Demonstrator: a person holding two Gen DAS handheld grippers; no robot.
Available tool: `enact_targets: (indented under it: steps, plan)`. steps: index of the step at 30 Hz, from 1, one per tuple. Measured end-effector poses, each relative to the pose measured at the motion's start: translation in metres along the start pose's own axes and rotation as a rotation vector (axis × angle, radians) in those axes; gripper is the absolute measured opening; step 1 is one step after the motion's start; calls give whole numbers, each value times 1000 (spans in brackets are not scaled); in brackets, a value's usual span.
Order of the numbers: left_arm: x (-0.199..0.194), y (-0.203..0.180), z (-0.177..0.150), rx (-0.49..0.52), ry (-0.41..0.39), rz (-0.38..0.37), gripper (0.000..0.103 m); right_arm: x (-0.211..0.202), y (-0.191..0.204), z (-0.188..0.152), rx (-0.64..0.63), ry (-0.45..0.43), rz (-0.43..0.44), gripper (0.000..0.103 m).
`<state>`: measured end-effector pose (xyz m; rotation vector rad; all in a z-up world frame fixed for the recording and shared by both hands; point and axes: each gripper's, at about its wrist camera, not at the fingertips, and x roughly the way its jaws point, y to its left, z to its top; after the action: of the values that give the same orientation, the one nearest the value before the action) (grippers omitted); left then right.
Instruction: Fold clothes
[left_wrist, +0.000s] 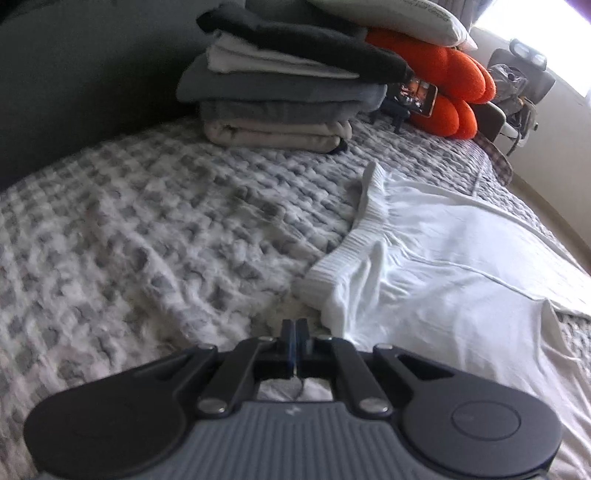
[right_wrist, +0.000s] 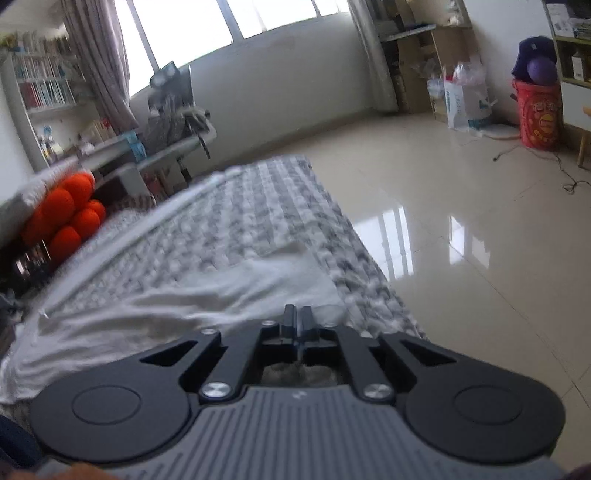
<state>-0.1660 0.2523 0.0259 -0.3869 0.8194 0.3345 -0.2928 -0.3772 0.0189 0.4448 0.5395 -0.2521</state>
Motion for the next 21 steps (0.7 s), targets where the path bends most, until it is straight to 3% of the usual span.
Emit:
enact_targets:
  steps: [4,10,15,17,19,20,21]
  plan:
    - [-5,3,2,-9,6,-27,2,1,-9,1,6,17,-39,10]
    - [0,11,12,-45,12,-39,4,-1,1,29,-59,-54,-40,11]
    - [16,10,18,-73,39,-89,26,20,17,42,-74,-31,49,12]
    - [23,12,21,-103,40,-98,27,31,25,44,-106,-25,46,13]
    - [27,10,22,-103,40,-107,27,40,33,44,-154,-20,37,22]
    - [29,8,23,-92,41,-104,28,45,37,44,-178,-16,38,38]
    - [30,6,23,-81,44,-98,28,49,40,44,-202,-13,39,43]
